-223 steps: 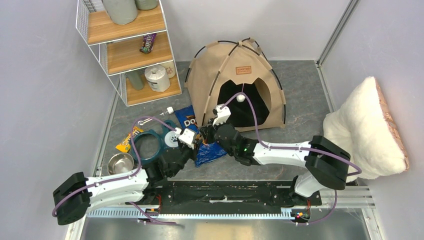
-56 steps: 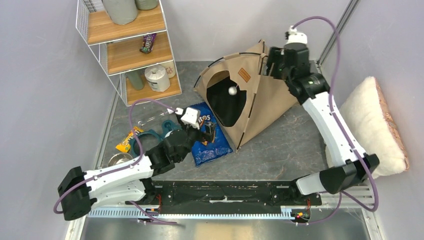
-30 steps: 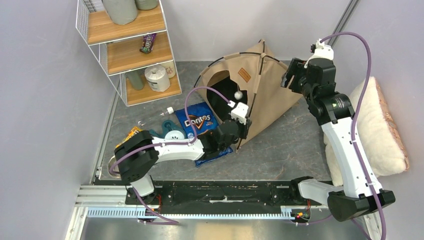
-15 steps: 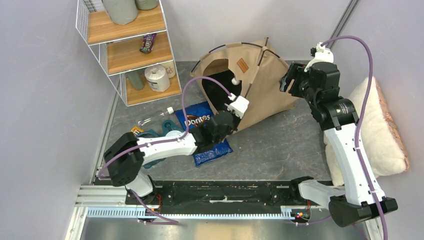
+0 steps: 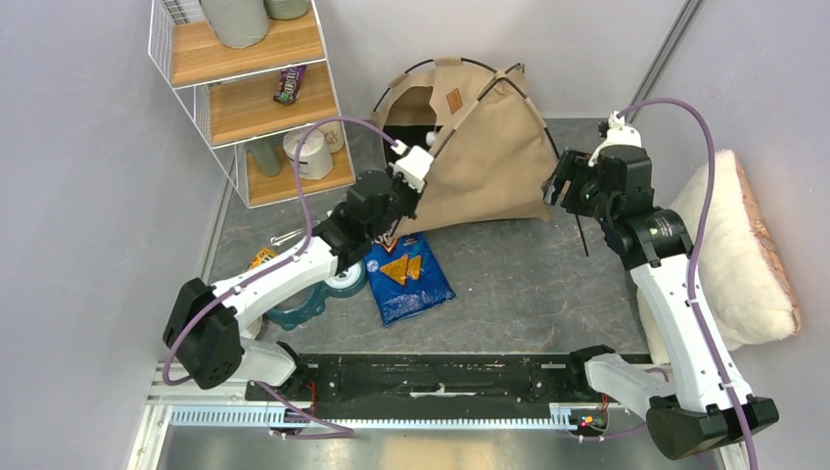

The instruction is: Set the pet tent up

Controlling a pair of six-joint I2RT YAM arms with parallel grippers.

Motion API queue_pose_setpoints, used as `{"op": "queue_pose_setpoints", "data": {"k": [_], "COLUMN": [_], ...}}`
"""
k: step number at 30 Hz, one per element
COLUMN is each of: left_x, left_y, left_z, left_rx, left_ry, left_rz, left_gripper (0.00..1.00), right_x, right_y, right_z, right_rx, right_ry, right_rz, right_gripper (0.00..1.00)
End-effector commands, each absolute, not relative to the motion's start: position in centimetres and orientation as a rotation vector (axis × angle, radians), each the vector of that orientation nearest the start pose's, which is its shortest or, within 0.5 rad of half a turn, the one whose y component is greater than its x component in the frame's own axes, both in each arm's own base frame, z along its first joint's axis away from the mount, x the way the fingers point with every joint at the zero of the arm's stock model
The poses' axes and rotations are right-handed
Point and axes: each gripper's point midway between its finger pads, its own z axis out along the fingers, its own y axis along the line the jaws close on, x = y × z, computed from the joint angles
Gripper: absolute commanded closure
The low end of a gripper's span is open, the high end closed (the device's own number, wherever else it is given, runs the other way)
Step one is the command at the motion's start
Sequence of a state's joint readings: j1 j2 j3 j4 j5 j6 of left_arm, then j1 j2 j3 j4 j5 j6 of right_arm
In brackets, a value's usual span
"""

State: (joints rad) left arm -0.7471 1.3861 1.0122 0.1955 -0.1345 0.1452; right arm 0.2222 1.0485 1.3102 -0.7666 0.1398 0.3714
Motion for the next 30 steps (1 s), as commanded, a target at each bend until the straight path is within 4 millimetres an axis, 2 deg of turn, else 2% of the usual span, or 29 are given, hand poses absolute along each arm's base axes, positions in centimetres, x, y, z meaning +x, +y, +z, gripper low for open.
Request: {"op": "queue_pose_setpoints", "data": {"k": [1,4,8,12,17,20,22,23,27,30], "left_x": [35.1,35.0,35.0,34.9,34.8,34.9,35.0,35.0,35.0,35.1], "left_y": [-27.7,-26.9,-26.0,-25.3,-24.9,-24.7,-24.6,-24.7,-24.8,-25.0], "left_z": [29.4,29.3,29.3,29.3,29.3,29.2,29.2,29.2,29.3,29.0], "left_rx": [0.729,0.739,0.733,0.720,0.720,0.716,0.714,0.716,0.719,0.727], "left_ry": [1.493,1.490,1.492,1.491,1.498,1.503,1.508,1.511,1.515,1.520], "left_rz": [-0.375,-0.365,-0.377,-0.383,-0.387,-0.390,-0.396,-0.402,-0.417,-0.427], "left_gripper": [0.98,0.98,0.98,0.98,0.98,0.98,0.98,0.98,0.98,0.98], "right_x": [28.8,28.3,29.3,31.7,35.4,37.4,38.3,38.5,38.7,38.2], "right_y": [3.7,2.4,2.4,2.6,3.3,3.1,2.7,2.5,2.5,2.3], "right_z": [29.1,26.9,23.8,21.2,19.6,17.8,16.4,15.7,14.0,14.2], "right_rx": [0.298,0.325,0.296,0.288,0.198,0.093,0.025,0.005,-0.019,0.050], "right_ry": [2.091,2.119,2.167,2.202,2.221,2.256,2.296,2.317,2.341,2.355], "right_rz": [0.101,0.010,-0.032,-0.066,-0.102,-0.182,-0.251,-0.279,-0.296,-0.294], "right_gripper": [0.18,0.12,0.10,0.11,0.18,0.28,0.39,0.46,0.59,0.89]}}
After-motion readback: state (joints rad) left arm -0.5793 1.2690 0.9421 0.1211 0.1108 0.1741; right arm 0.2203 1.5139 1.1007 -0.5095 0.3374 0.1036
